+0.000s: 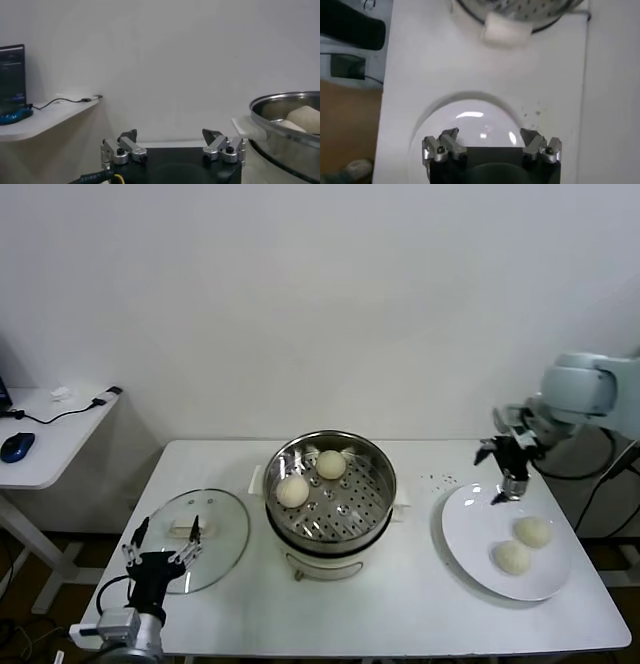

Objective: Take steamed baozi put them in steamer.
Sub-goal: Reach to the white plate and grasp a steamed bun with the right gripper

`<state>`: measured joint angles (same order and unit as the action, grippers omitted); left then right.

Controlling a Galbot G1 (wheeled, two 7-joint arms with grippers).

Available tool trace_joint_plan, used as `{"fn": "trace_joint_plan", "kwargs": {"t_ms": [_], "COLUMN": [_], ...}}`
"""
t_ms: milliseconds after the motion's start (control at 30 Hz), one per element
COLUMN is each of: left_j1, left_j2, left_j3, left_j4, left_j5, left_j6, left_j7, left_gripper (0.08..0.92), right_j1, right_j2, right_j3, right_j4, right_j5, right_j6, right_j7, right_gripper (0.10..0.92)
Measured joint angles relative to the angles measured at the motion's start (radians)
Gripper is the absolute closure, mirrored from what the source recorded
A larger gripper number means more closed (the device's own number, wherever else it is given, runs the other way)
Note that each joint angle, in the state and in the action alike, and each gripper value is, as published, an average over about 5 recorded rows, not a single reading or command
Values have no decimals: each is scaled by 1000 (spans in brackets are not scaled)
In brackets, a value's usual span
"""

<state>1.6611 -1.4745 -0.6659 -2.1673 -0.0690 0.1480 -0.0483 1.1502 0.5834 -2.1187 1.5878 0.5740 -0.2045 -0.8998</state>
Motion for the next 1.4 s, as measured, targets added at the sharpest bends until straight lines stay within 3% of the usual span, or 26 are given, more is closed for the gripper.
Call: {"fn": "trace_joint_plan", "kwargs": {"t_ms": [467,1400], "left_j1": [0,-2], "left_j2": [-11,-17], "left_j3": [3,8], "left_j4": [13,37], "left_j5": [18,41], "left_j6": [0,-2], "left_j7": [0,1], "left_gripper": [177,177], "right_j1": [-297,-791], "right_j2": [-156,-133], "right_j3": [187,591], "right_j4": [-93,-282], "right_j5": [-172,-260], "right_j6": [13,3], "right_j7": [6,58], "right_gripper": [203,203]}}
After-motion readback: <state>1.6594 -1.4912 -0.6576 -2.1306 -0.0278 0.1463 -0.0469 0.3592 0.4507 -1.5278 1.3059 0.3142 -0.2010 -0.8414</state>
